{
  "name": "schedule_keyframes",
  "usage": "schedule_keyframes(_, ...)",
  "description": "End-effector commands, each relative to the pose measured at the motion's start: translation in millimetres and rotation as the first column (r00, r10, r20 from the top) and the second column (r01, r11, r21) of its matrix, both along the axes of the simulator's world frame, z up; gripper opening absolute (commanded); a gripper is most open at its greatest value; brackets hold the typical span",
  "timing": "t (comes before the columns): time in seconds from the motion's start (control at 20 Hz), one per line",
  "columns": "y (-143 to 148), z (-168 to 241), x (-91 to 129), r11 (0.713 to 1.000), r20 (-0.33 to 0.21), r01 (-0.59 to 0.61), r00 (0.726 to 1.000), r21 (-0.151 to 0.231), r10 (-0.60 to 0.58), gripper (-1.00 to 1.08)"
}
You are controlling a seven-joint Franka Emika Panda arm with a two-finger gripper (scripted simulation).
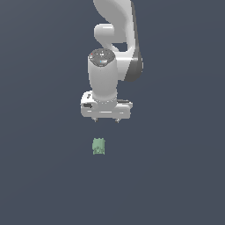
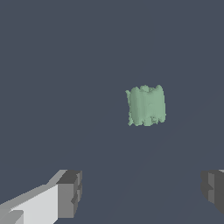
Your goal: Pick up the object and move it to a goal position.
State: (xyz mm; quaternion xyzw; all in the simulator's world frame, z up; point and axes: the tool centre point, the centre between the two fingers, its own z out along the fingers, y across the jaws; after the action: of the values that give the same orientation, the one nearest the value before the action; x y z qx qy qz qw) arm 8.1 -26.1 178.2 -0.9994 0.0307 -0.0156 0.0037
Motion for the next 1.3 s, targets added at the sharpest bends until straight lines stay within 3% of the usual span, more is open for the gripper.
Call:
schedule_keyframes(0.0, 0.0, 0.0, 0.0, 1.000, 0.000, 0.000, 1.000, 0.000, 0.000, 1.00)
schedule_keyframes(0.5, 25.0, 19.5, 4.1, 0.999, 0.012, -0.054, 0.998, 0.009, 0.054, 1.00)
schedule_keyframes(0.85, 18.7, 11.3, 10.0, 0.999, 0.008, -0.051, 0.999, 0.008, 0.051, 1.00)
schedule_keyframes(1.25, -2.7, -19.2, 31.4, 0.999, -0.005, -0.048, 0.999, 0.003, 0.048, 1.00)
